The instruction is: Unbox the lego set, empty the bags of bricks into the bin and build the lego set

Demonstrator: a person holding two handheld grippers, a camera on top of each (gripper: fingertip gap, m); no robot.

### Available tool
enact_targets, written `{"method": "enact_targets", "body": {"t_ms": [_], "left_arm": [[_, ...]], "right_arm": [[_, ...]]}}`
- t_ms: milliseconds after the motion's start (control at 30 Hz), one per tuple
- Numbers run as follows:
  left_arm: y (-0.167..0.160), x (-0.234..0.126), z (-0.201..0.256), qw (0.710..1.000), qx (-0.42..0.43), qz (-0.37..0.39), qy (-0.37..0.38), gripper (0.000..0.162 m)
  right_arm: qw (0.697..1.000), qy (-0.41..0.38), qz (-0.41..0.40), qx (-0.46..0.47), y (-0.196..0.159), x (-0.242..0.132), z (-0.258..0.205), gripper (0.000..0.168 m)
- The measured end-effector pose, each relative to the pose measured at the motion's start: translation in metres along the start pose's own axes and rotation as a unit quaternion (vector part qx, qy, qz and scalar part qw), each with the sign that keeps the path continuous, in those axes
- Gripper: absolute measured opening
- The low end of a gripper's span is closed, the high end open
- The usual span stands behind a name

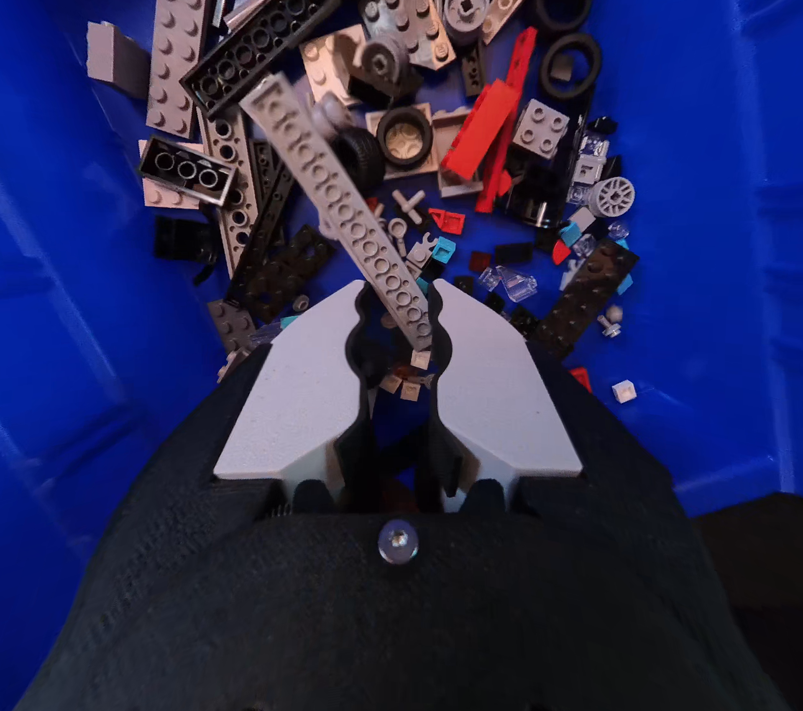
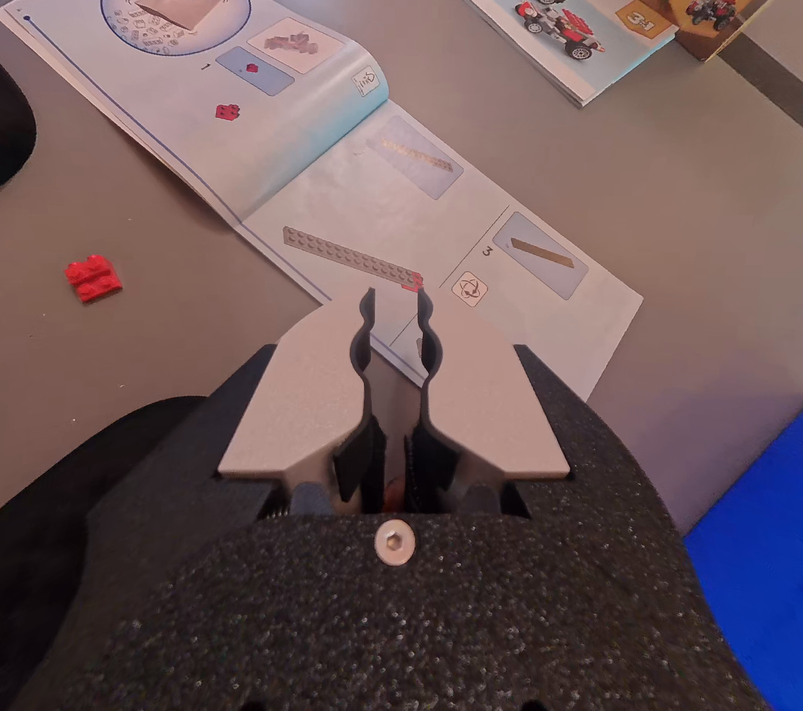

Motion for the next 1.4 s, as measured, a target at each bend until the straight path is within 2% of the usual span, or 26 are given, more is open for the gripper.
{"method": "enact_targets", "body": {"t_ms": [100,233,333,433,533,633,700,833,933,1067,1200,1300,1333,1367,1400], "left_arm": [[0.002,-0.005,0.001,0.999,0.021,0.034,0.010,0.019],[0.016,-0.034,0.020,0.982,0.019,0.176,-0.063,0.018],[0.031,-0.063,0.043,0.937,0.014,0.296,-0.185,0.018],[0.043,-0.088,0.071,0.872,0.022,0.361,-0.329,0.017],[0.050,-0.101,0.112,0.812,0.051,0.345,-0.468,0.017],[0.054,-0.107,0.156,0.757,0.090,0.283,-0.581,0.016],[0.053,-0.110,0.184,0.728,0.123,0.228,-0.635,0.017],[0.050,-0.107,0.226,0.683,0.169,0.134,-0.698,0.017],[0.049,-0.097,0.244,0.669,0.187,0.079,-0.715,0.017],[0.048,-0.085,0.254,0.657,0.199,0.027,-0.726,0.017],[0.048,-0.078,0.256,0.653,0.206,0.003,-0.728,0.016],[0.052,-0.079,0.255,0.650,0.201,0.009,-0.733,0.017],[0.056,-0.079,0.252,0.659,0.200,0.027,-0.725,0.017],[0.063,-0.078,0.248,0.679,0.209,0.061,-0.701,0.018],[0.068,-0.076,0.244,0.703,0.234,0.111,-0.663,0.028]], "right_arm": [[1.000,0.001,0.012,-0.007,0.005,-0.003,0.000,0.018],[0.998,0.023,0.048,-0.015,0.021,-0.007,-0.008,0.018],[0.992,0.073,0.101,-0.021,0.046,-0.010,-0.022,0.018],[0.971,0.159,0.176,-0.025,0.079,-0.017,-0.043,0.018],[0.922,0.281,0.266,-0.004,0.115,-0.031,-0.062,0.023],[0.866,0.372,0.333,0.010,0.146,-0.043,-0.064,0.042],[0.849,0.379,0.368,-0.006,0.161,-0.044,-0.056,0.055],[0.828,0.363,0.418,-0.092,0.180,-0.045,-0.041,0.059],[0.805,0.371,0.438,-0.148,0.183,-0.050,-0.041,0.055],[0.792,0.387,0.430,-0.193,0.183,-0.049,-0.045,0.049],[0.776,0.411,0.413,-0.242,0.175,-0.049,-0.054,0.013],[0.770,0.443,0.399,-0.227,0.170,-0.052,-0.052,0.007],[0.775,0.449,0.393,-0.207,0.168,-0.051,-0.050,0.005],[0.792,0.441,0.385,-0.174,0.166,-0.049,-0.047,0.005],[0.813,0.429,0.369,-0.138,0.163,-0.044,-0.042,0.005]]}}
Point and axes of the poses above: each gripper's, where its closed fingertips meet, x out along the fingers, y out of its top, z = x × y across the jaws, the point moved 5 cm from there along -x, back along the fingers, and after that the axes turned 8 degrees about -y, right-handed, at the moved point
